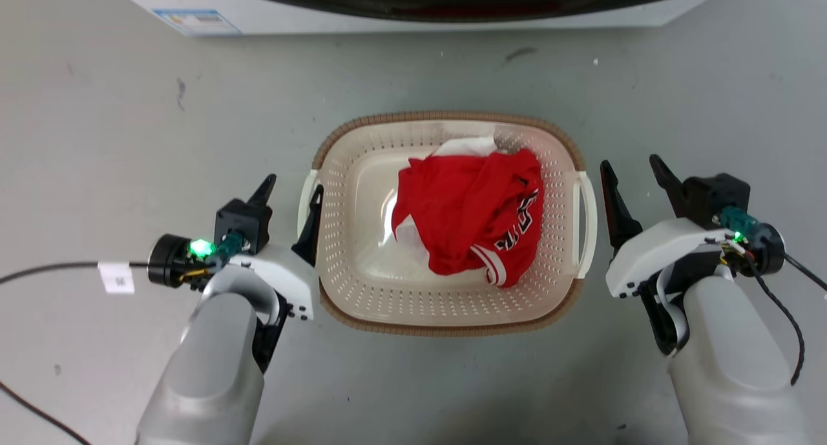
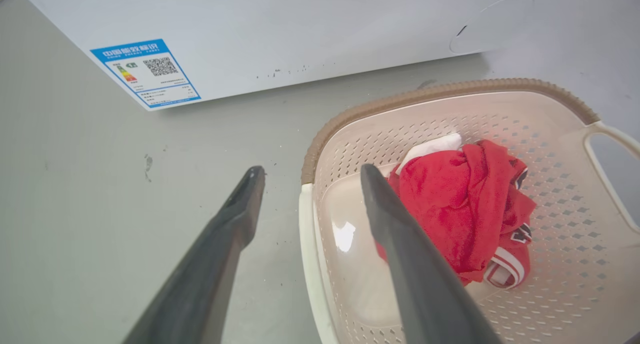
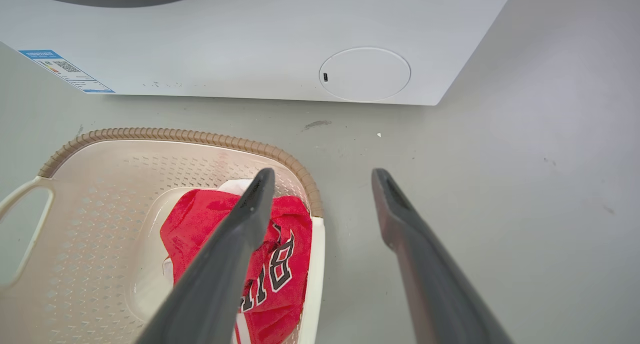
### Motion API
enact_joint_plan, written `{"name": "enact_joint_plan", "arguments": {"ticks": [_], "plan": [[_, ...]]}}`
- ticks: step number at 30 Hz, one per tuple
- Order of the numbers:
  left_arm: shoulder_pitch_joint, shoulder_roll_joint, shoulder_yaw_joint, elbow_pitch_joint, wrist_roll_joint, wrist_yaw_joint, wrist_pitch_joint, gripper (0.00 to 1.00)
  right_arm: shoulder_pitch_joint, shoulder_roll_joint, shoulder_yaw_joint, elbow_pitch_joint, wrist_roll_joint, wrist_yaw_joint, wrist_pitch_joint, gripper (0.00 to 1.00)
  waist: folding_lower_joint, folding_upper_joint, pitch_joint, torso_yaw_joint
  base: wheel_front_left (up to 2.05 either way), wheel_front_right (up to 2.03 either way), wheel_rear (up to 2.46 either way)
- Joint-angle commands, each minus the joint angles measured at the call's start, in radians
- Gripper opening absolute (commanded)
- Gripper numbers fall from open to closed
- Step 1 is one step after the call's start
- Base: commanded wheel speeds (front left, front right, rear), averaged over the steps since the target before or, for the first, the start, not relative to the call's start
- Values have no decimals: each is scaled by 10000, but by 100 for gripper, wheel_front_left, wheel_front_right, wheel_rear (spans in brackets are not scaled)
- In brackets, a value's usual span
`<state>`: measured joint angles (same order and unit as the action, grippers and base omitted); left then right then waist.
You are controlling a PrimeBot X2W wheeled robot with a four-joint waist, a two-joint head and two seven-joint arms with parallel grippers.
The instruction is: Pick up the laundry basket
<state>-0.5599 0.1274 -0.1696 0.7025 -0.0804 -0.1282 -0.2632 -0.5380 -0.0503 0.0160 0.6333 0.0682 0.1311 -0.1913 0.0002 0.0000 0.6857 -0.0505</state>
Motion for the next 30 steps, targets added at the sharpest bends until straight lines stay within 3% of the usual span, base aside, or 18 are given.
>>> {"name": "enact_joint_plan", "arguments": {"ticks": [1,16,30], "plan": [[-219,83,-27,152,-27,4,-26,100,-235,2,40,139,60,-6,4,100,-2,0,440,18,0,0,0],[-2708,244,-2107,3693,-1069,-21,189,100,-2519,0,705,3856,959,-5,1211,100,-2,0,1519,92,0,0,0],[-3671,620,-4305,4325,-3194,-23,1516,100,-3902,0,1827,5665,1772,-5,2009,100,-2,0,1938,114,0,0,0]]}}
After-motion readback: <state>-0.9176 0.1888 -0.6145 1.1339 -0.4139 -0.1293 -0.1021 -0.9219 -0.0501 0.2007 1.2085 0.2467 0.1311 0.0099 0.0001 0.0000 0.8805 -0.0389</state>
